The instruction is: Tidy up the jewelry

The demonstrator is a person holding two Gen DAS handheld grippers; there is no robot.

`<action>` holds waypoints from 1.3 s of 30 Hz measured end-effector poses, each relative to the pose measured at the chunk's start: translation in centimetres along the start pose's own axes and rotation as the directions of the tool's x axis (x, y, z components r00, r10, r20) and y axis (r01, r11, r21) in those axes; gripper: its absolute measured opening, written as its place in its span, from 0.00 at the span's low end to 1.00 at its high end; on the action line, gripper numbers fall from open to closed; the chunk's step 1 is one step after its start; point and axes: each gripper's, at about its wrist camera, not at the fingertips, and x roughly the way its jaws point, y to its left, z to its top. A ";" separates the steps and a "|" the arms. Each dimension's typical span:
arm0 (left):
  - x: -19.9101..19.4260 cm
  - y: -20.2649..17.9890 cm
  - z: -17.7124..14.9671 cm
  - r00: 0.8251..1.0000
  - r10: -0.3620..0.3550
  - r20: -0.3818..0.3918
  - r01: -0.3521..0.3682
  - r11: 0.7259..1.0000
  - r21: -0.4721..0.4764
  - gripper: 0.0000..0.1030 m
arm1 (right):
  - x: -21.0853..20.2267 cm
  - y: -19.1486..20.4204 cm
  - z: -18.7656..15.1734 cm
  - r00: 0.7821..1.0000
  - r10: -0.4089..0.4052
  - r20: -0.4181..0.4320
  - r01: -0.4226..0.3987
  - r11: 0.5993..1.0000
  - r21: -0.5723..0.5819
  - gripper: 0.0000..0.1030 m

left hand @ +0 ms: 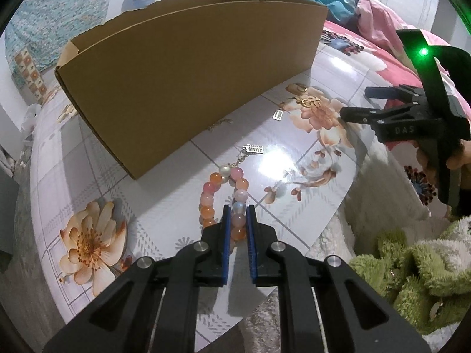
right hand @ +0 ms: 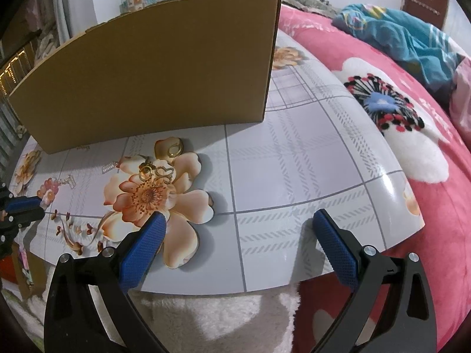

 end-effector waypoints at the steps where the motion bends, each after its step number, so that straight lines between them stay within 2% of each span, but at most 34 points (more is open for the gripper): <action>1: 0.0 0.0 0.0 1.000 -0.001 0.002 0.001 1.000 0.004 0.10 | -0.2 0.0 0.0 1.000 0.005 0.002 -0.005 1.000 -0.008 0.92; 4: 0.0 0.0 -0.1 1.000 -0.009 0.006 0.008 1.000 0.017 0.10 | -1.8 0.3 0.1 0.998 0.026 0.054 -0.025 1.000 -0.016 0.92; 7: -0.1 0.1 -0.2 1.000 -0.018 0.009 0.018 0.999 0.031 0.10 | -3.7 1.7 0.5 0.982 0.134 0.132 -0.128 0.990 -0.057 0.92; 10: -0.1 0.1 -0.2 0.999 -0.028 0.016 0.027 0.998 0.055 0.10 | -4.2 4.1 1.0 0.962 0.225 0.156 -0.209 0.972 -0.112 0.89; 12: -0.2 0.2 -0.3 0.999 -0.037 0.021 0.036 0.997 0.069 0.10 | -3.7 6.0 1.3 0.955 0.266 0.132 -0.245 0.957 -0.154 0.71; 14: -0.2 0.4 -0.4 0.999 -0.047 0.026 0.045 0.996 0.077 0.10 | -2.8 7.8 1.6 0.952 0.289 0.103 -0.267 0.946 -0.185 0.60; 15: -0.3 0.5 -0.5 0.998 -0.053 0.028 0.051 0.995 0.081 0.10 | -2.2 8.7 1.7 0.953 0.289 0.085 -0.267 0.941 -0.205 0.51; 17: -0.3 0.6 -0.5 0.998 -0.061 0.032 0.058 0.994 0.088 0.10 | -1.0 10.3 1.9 0.957 0.286 0.055 -0.266 0.935 -0.236 0.39; 21: -0.4 0.8 -0.7 0.996 -0.081 0.041 0.077 0.992 0.097 0.10 | 0.2 12.0 2.4 0.957 0.289 0.031 -0.271 0.925 -0.268 0.26; 30: -1.0 1.8 -1.7 0.991 -0.117 0.059 0.111 0.990 0.088 0.10 | 0.7 14.8 2.2 0.965 0.262 0.030 -0.235 0.907 -0.350 0.16; 39: -1.5 3.1 -2.2 0.990 -0.126 0.061 0.121 0.989 0.080 0.10 | 0.3 14.4 1.5 0.981 0.193 0.015 -0.179 0.935 -0.305 0.09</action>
